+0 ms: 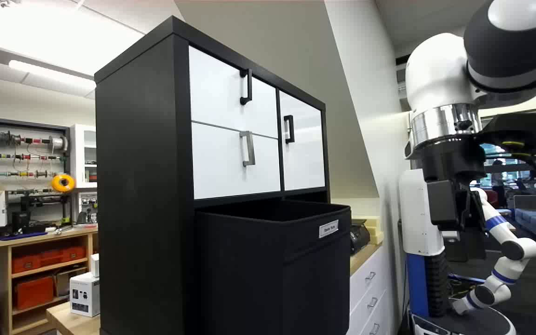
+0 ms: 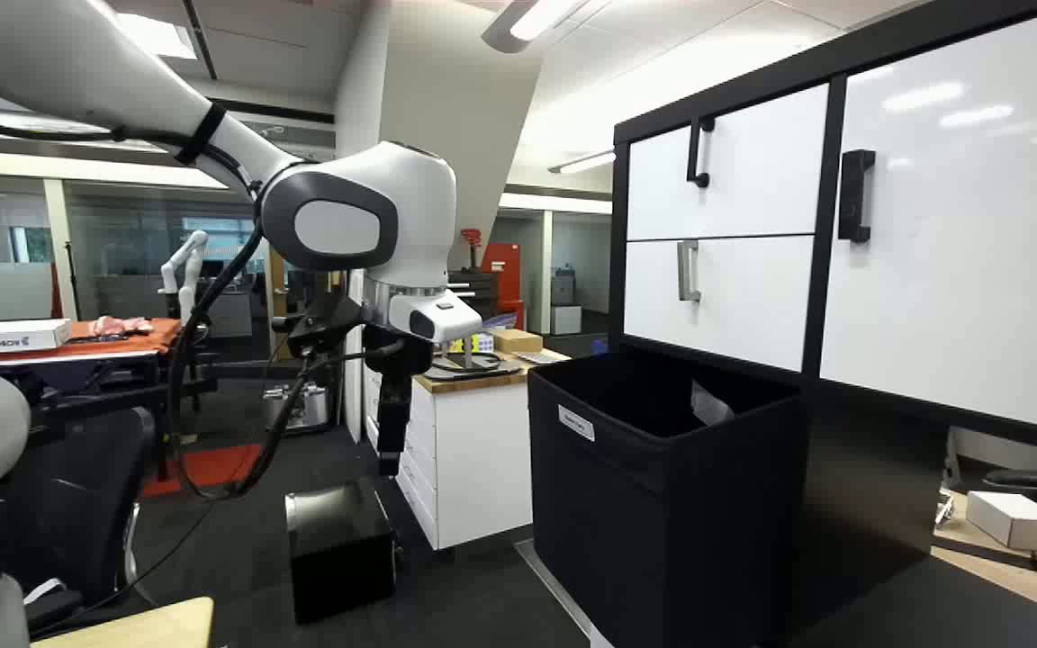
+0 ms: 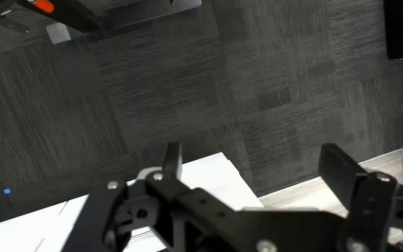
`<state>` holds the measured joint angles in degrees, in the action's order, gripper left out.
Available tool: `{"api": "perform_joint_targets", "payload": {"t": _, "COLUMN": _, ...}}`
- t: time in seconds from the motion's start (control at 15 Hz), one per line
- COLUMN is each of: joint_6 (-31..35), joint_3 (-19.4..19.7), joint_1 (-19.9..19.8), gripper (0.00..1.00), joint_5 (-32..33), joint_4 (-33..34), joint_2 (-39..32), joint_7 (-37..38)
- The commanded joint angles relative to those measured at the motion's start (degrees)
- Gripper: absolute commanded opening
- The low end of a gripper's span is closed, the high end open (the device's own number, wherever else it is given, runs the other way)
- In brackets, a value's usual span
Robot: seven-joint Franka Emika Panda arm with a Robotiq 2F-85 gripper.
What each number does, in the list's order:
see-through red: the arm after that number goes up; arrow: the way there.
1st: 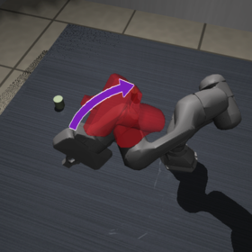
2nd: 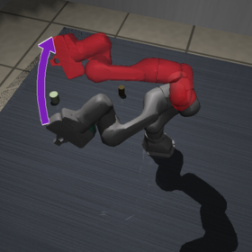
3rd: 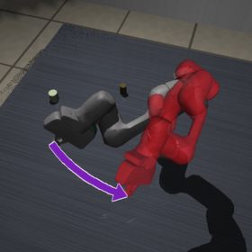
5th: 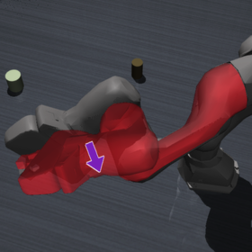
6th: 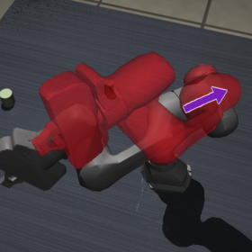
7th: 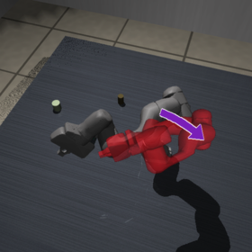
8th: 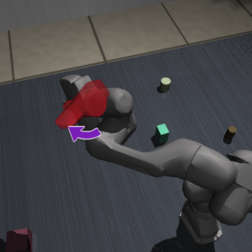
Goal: Push the black basket into the bottom of the black and white cabinet
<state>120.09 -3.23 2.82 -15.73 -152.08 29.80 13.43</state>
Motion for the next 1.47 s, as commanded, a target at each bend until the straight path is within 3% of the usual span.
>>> {"api": "perform_joint_targets", "payload": {"t": 0.0, "joint_6": -0.1, "joint_3": -0.2, "joint_1": -0.3, "gripper": 1.00, "joint_5": -0.1, "joint_4": 0.1, "joint_2": 0.0, "joint_7": -0.1}}
{"api": "perform_joint_targets", "payload": {"t": 0.8, "joint_6": 1.6, "joint_3": -0.4, "joint_1": -0.3, "gripper": 1.00, "joint_5": 0.0, "joint_4": 0.0, "joint_2": -0.5, "joint_7": -0.2}}
{"api": "perform_joint_targets", "payload": {"t": 1.4, "joint_6": 15.2, "joint_3": -1.2, "joint_1": 0.3, "gripper": 1.00, "joint_5": 1.0, "joint_4": -0.6, "joint_2": -6.8, "joint_7": -2.8}}
